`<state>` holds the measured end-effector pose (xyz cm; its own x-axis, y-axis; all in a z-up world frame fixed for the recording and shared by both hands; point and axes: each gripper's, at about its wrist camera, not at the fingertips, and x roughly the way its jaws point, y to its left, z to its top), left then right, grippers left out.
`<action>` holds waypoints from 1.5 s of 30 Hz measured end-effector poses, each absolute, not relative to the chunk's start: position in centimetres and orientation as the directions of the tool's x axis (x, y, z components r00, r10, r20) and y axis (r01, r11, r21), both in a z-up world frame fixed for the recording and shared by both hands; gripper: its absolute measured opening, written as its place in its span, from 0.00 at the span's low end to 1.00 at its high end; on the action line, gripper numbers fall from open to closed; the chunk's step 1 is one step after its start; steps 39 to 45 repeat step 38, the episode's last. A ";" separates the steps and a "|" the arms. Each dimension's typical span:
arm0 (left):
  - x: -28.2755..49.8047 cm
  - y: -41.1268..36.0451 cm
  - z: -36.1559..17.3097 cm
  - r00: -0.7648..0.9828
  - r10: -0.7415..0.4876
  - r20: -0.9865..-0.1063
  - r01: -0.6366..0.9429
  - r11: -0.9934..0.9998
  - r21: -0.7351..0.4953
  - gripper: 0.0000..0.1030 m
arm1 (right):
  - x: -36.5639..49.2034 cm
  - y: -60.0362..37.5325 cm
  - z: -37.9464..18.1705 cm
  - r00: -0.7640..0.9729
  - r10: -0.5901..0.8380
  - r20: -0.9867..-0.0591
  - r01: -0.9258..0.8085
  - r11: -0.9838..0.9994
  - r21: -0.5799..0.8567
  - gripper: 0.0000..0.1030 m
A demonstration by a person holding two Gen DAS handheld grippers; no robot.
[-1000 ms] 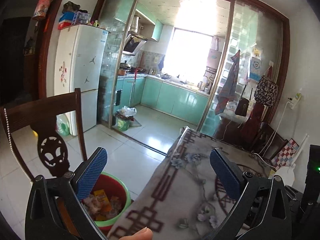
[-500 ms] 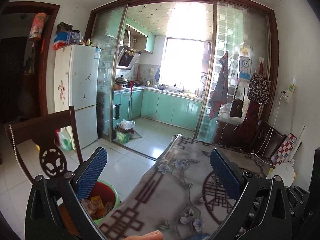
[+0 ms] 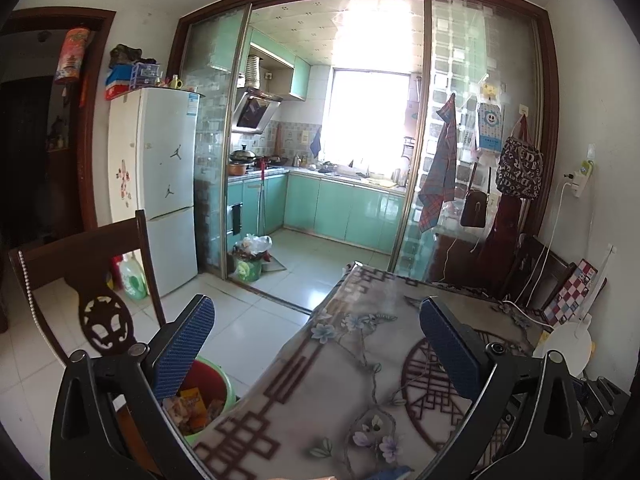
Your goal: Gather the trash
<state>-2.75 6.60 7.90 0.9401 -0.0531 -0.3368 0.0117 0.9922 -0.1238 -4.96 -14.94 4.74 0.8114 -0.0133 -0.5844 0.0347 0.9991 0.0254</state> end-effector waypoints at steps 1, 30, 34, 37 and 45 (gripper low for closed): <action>-2.7 6.4 7.9 0.939 -0.053 -0.339 0.013 0.993 -0.120 1.00 | -5.0 -15.0 4.7 0.811 -0.014 -0.585 0.035 0.999 0.025 0.72; -1.6 5.4 7.5 0.925 -0.033 -0.378 0.000 0.996 -0.089 1.00 | -4.1 -15.3 3.0 0.792 -0.010 -0.611 0.041 0.998 0.038 0.72; -1.3 5.1 7.2 0.922 -0.038 -0.384 0.006 0.996 -0.084 1.00 | -4.1 -15.4 3.1 0.791 -0.009 -0.611 0.041 0.998 0.038 0.72; -1.3 4.8 7.2 0.923 -0.043 -0.384 0.015 0.997 -0.075 1.00 | -4.0 -15.4 3.0 0.790 -0.010 -0.613 0.042 0.998 0.038 0.72; -1.3 4.7 7.2 0.925 -0.043 -0.378 0.017 0.997 -0.071 1.00 | -3.9 -15.5 2.9 0.790 -0.011 -0.614 0.044 0.998 0.039 0.72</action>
